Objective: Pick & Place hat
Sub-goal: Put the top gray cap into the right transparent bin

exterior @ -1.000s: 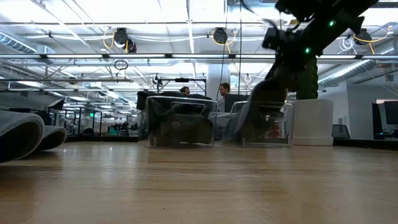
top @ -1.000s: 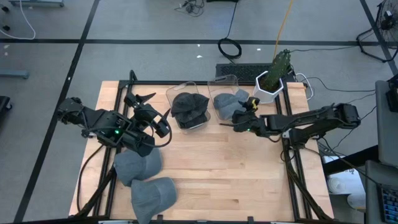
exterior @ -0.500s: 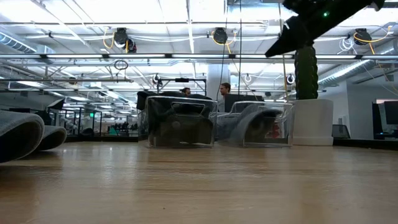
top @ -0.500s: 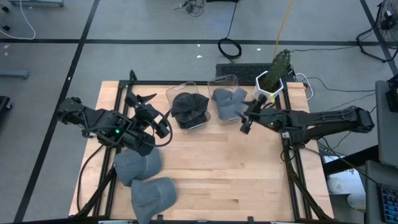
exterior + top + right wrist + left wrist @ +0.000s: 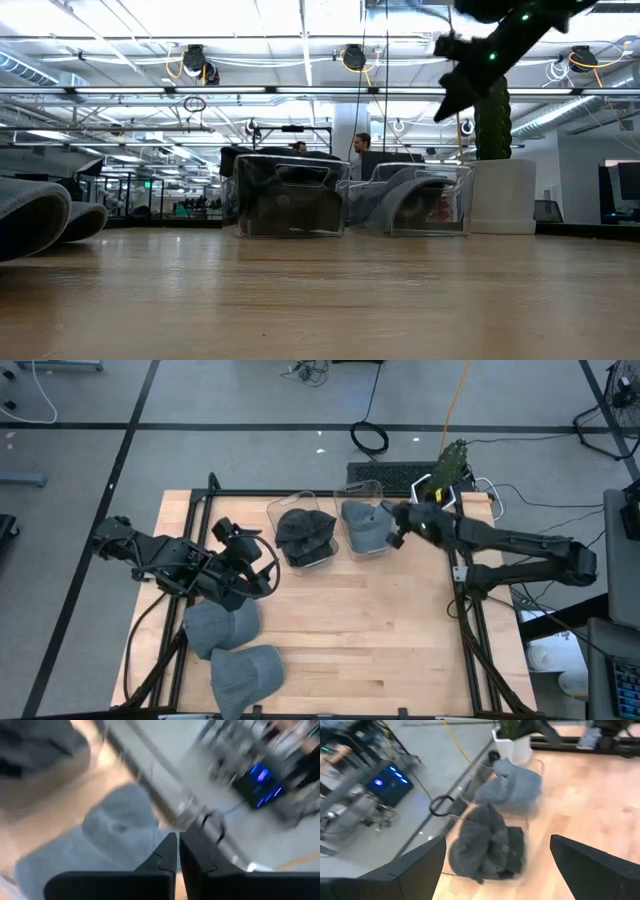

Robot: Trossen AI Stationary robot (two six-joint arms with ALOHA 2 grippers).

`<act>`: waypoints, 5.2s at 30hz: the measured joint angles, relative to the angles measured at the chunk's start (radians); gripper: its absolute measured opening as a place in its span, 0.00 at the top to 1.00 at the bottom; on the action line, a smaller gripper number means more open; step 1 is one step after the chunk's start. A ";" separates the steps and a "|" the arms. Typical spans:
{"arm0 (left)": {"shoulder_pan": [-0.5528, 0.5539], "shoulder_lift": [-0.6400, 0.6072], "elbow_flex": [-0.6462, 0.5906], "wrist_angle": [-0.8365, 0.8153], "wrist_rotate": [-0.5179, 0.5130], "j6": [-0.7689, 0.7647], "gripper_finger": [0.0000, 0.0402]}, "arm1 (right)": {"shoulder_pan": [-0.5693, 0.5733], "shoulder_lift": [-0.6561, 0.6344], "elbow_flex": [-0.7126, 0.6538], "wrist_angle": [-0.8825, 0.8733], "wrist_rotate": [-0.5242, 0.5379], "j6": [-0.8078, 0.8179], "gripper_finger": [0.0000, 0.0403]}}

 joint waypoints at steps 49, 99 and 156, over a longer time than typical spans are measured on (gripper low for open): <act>0.000 0.000 0.000 0.002 0.152 0.000 0.09 | -0.221 0.410 0.051 0.124 -0.488 -0.014 1.00; 0.000 0.000 0.000 0.293 0.152 0.001 0.09 | 0.181 0.227 0.223 -0.079 -0.411 0.019 1.00; -0.057 -0.590 -0.935 0.477 0.747 -0.685 0.09 | 0.398 -0.127 -0.308 0.677 -0.409 0.012 0.64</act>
